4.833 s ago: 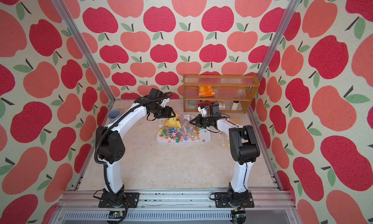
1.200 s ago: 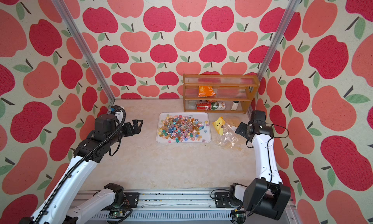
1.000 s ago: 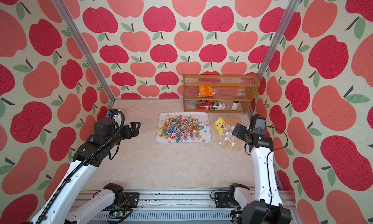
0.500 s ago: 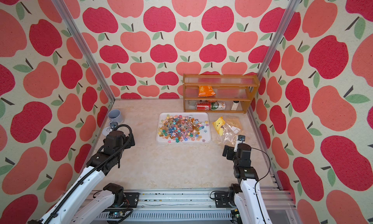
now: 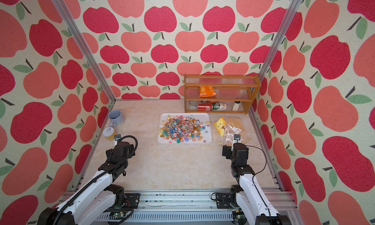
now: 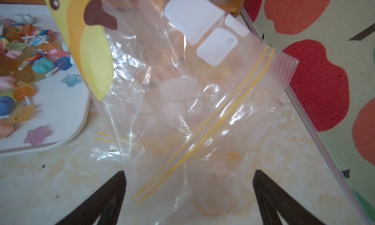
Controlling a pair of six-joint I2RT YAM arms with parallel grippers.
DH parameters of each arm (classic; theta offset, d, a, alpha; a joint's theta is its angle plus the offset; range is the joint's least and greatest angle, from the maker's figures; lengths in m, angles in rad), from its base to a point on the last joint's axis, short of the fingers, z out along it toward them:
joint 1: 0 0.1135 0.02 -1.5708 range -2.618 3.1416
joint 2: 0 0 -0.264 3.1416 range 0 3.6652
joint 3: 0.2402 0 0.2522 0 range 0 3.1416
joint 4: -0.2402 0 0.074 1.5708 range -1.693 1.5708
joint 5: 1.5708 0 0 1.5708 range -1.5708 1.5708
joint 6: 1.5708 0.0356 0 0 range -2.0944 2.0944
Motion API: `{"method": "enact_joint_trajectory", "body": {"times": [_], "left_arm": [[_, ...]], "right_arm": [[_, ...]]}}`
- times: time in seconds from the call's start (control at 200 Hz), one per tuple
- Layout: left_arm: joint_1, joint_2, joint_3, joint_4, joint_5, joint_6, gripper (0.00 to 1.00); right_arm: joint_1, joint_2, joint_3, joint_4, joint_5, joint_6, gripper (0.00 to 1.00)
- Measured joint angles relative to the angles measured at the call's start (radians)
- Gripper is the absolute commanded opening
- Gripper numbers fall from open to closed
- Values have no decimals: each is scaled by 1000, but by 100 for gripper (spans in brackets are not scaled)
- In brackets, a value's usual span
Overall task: Pour candies out of the ziploc bag
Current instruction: Place the ziploc bag in the ziploc bag, then reset both arms
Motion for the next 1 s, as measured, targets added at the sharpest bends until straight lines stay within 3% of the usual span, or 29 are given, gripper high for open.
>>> {"method": "enact_joint_trajectory", "body": {"times": [0.18,0.31,0.405,0.445,0.6,0.775,0.815,1.0], "left_arm": [[59,35,-24,145,53,24,99],[70,127,-69,337,76,66,100],[130,227,-113,533,123,103,99],[165,285,-114,600,154,113,99],[266,453,-61,716,305,131,99],[301,682,22,940,425,140,99],[298,732,41,925,433,147,99],[279,748,71,903,488,169,99]], "right_arm": [[0,159,-51,328,32,-39,99],[0,459,-64,680,36,-85,99],[5,724,-47,927,10,-107,99],[18,797,-20,943,11,-122,99],[30,802,49,975,-13,-139,99],[39,818,38,1088,-8,-161,99],[41,820,34,1097,-7,-163,99],[42,821,49,1078,13,-164,99]]}}
